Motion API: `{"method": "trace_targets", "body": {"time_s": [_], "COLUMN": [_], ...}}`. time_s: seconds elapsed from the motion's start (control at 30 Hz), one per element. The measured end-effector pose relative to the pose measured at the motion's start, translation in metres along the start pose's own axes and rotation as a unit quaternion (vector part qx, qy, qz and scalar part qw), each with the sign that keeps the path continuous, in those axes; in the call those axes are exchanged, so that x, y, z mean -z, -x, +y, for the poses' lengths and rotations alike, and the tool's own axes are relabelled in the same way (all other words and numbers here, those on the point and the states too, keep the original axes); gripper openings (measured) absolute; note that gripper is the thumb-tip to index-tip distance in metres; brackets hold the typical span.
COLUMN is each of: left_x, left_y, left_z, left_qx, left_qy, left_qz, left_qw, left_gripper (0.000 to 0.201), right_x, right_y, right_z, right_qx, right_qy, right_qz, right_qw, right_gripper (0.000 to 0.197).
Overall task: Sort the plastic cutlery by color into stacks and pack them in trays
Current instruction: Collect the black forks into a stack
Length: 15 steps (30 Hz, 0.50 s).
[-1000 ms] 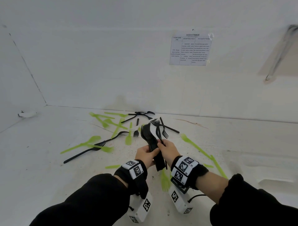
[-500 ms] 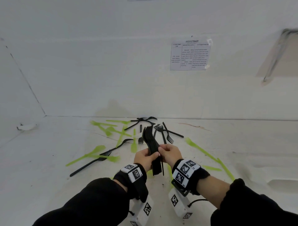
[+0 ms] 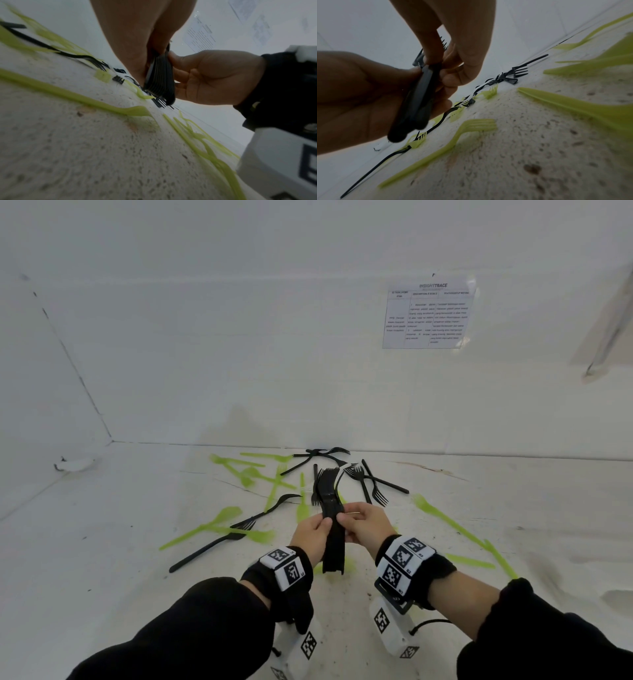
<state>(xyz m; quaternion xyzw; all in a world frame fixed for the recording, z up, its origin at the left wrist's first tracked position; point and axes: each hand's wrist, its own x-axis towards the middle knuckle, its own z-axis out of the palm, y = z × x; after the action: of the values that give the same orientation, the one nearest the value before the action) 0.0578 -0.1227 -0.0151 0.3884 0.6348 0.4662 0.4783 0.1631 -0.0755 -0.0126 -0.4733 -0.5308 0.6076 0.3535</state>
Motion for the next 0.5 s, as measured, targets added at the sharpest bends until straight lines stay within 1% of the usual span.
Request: {"method": "trace_targets", "body": {"time_s": [0.07, 0.2, 0.27, 0.43, 0.5], "left_x": [0.006, 0.019, 0.026, 0.043, 0.05], "left_y": [0.001, -0.001, -0.001, -0.006, -0.007], "left_z": [0.001, 0.001, 0.0, -0.003, -0.003], "left_qx": [0.016, 0.047, 0.05, 0.045, 0.045], "left_qy": [0.019, 0.104, 0.128, 0.136, 0.137], "left_qz": [0.002, -0.027, -0.025, -0.008, -0.001], "left_qw": [1.0, 0.993, 0.99, 0.99, 0.99], "left_gripper": [0.029, 0.023, 0.022, 0.018, 0.016], "right_x": [-0.005, -0.014, -0.019, -0.035, -0.042], "right_y": [-0.001, -0.009, -0.012, -0.026, -0.032], "right_z": [-0.002, -0.001, -0.003, -0.011, -0.011], "right_qx": [0.002, 0.036, 0.047, 0.003, -0.016], "right_qy": [0.008, 0.101, 0.115, 0.158, 0.159], "right_qz": [-0.009, 0.01, -0.006, -0.067, -0.09], "right_qw": [1.0, 0.994, 0.992, 0.985, 0.983], "right_gripper": [0.007, 0.016, 0.015, 0.007, 0.003]}}
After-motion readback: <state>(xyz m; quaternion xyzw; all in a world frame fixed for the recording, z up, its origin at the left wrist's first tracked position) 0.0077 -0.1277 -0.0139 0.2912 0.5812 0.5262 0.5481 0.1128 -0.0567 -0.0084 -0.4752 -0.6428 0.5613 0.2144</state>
